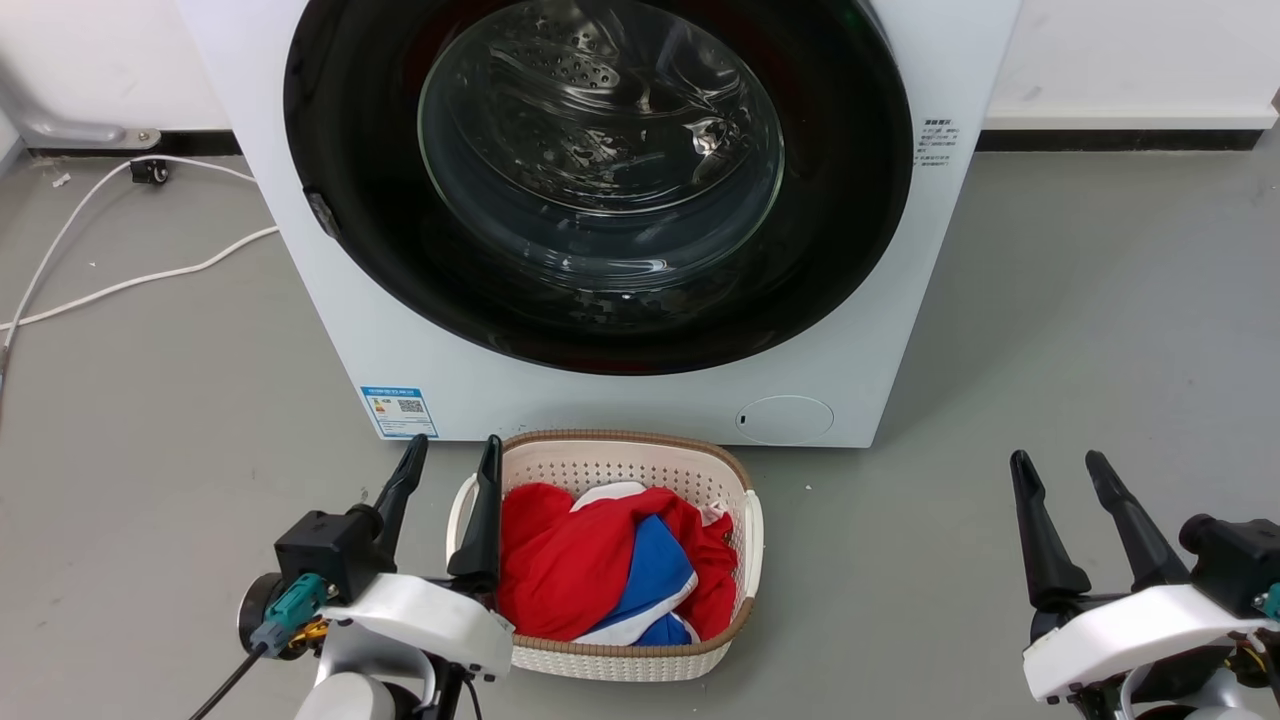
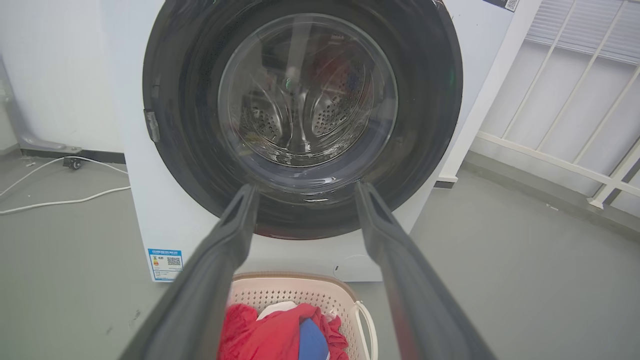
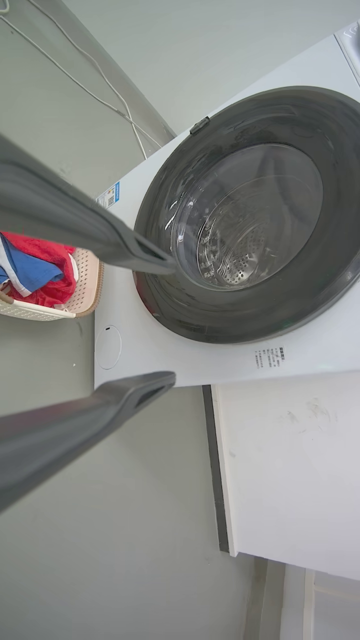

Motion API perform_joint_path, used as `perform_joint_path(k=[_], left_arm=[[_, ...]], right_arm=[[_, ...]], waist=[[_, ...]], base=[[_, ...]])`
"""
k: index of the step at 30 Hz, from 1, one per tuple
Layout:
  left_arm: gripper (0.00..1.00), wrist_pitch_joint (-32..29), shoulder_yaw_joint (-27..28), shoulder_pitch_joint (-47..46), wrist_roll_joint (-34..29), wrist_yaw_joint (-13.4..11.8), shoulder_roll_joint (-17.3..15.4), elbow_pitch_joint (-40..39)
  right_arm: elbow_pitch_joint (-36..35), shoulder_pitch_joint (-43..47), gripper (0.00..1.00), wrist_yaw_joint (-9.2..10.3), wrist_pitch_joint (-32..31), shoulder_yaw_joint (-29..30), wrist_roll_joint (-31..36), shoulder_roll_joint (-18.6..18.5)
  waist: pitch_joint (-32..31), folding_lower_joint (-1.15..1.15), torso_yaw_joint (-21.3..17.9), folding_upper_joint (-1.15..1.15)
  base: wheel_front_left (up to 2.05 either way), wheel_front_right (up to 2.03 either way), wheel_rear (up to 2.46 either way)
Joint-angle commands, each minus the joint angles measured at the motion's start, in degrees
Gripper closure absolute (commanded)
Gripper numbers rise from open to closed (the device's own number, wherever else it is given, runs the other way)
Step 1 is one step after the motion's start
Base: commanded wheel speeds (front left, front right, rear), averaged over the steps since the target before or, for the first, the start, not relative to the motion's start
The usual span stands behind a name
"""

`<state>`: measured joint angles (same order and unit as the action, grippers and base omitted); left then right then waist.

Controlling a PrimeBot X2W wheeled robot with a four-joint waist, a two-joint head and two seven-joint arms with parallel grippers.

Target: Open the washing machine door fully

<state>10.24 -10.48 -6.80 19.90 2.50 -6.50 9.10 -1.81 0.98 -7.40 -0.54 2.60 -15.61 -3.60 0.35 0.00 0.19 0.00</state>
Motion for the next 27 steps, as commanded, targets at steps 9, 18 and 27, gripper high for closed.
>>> perform_joint_path(k=[9,18,27], left_arm=[[0.00,1.7,-1.2,-1.1,-5.4,-1.0,-0.8,0.8],[0.00,2.7,-1.5,-1.4,-8.2,-0.6,-0.6,2.1],[0.00,3.9,-0.8,-1.4,-9.3,0.8,0.6,4.3]], right_arm=[[-1.4,0.8,0.00,-0.12,0.2,0.8,6.0,0.5],[-1.4,1.2,0.00,-0.12,0.3,0.9,8.7,0.7],[-1.8,1.6,0.00,-0.14,0.8,0.9,10.9,0.7]], waist=[[-0.2,0.00,0.0,0.00],[-0.4,0.00,0.0,0.00],[-0.6,0.00,0.2,0.00]], base=[[0.00,0.00,0.00],[0.00,0.00,0.00],[0.00,0.00,0.00]])
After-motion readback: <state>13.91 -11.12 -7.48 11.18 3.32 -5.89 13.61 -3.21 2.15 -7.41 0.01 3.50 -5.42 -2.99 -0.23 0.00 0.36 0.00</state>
